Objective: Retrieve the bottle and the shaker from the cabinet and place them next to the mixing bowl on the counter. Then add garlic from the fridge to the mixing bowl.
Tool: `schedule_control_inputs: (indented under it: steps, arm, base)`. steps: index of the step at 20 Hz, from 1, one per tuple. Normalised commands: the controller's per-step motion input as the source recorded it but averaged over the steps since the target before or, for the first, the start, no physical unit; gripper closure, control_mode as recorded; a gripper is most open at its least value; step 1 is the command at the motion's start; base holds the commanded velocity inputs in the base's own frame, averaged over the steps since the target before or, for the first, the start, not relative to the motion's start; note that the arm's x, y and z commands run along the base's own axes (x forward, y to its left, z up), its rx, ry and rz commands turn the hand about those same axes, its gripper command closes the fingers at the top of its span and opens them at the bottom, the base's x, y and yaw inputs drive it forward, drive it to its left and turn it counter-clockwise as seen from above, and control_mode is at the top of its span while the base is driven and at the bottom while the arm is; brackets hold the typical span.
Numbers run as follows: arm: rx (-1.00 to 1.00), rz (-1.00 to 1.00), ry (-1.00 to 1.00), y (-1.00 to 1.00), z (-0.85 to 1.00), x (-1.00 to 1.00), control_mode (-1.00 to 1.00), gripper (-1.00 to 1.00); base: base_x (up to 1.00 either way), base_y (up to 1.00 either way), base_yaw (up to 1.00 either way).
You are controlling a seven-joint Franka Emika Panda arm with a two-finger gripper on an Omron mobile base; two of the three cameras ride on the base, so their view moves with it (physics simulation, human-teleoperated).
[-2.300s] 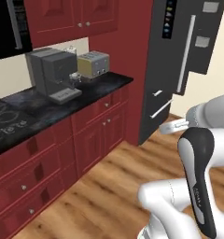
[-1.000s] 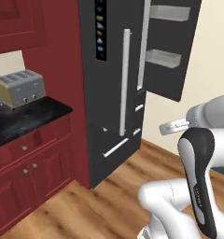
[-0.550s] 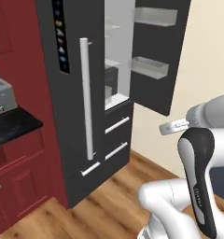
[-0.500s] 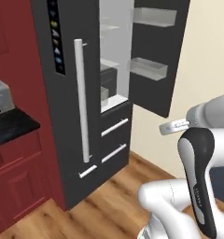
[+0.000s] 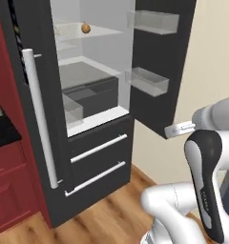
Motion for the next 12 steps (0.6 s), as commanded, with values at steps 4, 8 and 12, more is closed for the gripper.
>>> schedule_control_inputs:
  steps: [4,8,12]
  arm:
    - [0.0,0.0,0.0,0.0,0.0,0.0,1.0,-1.0]
    - [0.0,0.0,0.0,0.0,0.0,0.0,1.0,-1.0]
    - [0.0,0.0,0.0,0.0,0.0,0.0,1.0,-1.0]
  base:
    - [0.48,-0.04,0.31]
    - [0.61,0.0,0.35]
    - [1.0,-0.31,0.41]
